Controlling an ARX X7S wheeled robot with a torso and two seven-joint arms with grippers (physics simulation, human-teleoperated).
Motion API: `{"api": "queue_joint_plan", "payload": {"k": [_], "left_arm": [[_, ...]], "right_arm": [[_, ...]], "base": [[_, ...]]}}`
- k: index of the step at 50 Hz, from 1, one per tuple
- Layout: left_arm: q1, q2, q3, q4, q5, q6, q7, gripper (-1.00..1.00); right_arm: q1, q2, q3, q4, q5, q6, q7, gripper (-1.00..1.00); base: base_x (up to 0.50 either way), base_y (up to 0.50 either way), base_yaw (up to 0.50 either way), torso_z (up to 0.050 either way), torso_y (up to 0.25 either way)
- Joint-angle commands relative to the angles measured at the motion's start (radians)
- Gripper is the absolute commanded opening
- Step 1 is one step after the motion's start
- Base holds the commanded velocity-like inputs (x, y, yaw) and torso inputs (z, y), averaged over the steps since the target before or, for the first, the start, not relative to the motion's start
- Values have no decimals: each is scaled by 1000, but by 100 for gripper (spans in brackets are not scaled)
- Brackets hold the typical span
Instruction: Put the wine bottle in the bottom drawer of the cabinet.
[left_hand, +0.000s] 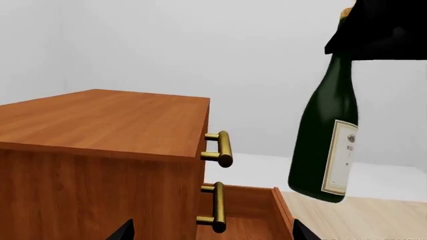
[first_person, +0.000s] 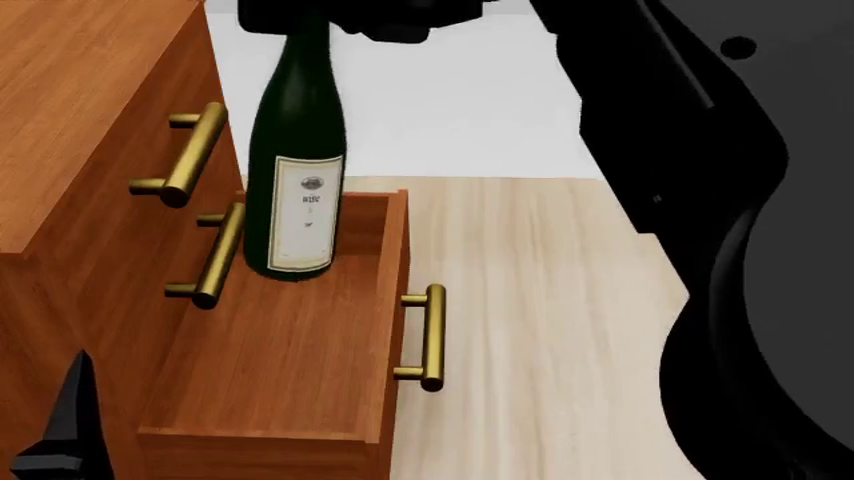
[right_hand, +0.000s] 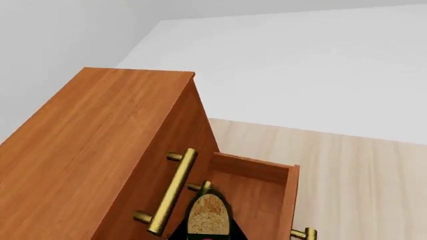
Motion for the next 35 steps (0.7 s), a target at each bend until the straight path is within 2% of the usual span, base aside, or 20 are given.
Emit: {"api": "queue_joint_plan", "payload": {"k": [1,14,29,35], "left_arm": [[6,0,-1,-7,0,4,8,100],[36,-11,-5,-13,25,47,22,100],[33,-9,-6,-14,24,27,15,100],[27,-8,-5,-1,28,15,15,100]], "right_arm": [[-9,0,25,-4,6,7,-11,-100],[-21,0,24,-8,-14,23,-19,-100],[-12,0,29,-21,-18,17,-24,-100],[-3,0,31,-23,-25,12,-41,-100]], "base": [[0,0,0,0,0],[0,0,0,0,1],[0,0,0,1,1],[0,0,0,0,-169]]}}
